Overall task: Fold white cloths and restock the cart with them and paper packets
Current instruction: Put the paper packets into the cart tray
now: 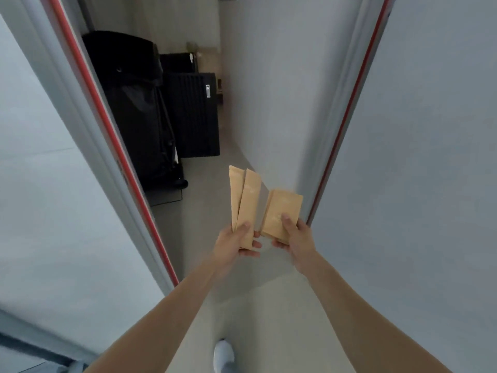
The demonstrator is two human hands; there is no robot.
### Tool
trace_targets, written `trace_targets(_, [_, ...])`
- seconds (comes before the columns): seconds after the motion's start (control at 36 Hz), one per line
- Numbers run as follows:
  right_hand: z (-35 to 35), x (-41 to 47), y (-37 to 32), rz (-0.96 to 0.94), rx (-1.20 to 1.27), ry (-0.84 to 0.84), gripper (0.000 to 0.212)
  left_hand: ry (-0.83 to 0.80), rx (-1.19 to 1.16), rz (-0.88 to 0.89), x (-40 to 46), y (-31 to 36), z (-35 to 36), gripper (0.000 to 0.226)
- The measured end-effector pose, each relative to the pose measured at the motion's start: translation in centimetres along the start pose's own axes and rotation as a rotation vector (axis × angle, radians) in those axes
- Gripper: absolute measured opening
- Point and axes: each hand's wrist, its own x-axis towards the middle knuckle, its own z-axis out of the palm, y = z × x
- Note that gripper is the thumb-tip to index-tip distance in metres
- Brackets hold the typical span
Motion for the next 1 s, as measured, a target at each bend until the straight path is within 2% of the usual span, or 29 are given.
trace_targets(0.28, [8.1, 19.2, -6.5, -0.044, -0.061, 0.059, 0.023, 0.011, -0.037, 0.007, 20.3, 9.3, -3.3, 0.031])
trace_targets(0.47, [11.7, 30.3, -10.6, -0.058, -0.104, 0.049, 0.038, 0.027, -0.031, 0.025, 31.4, 15.1, -4.7, 0.032])
trace_targets(0.72, [15.0, 45.0, -13.2, -0.057, -0.087, -0.082, 0.048, 0.052, -0.005, 0.048, 45.6, 18.6, -5.2, 0.022])
trace_targets(1.0, [19.7, 64.4, -19.5, -0.084, -0.168, -0.233, 0.049, 0.174, 0.003, 0.114, 63.2, 25.2, -4.2, 0.035])
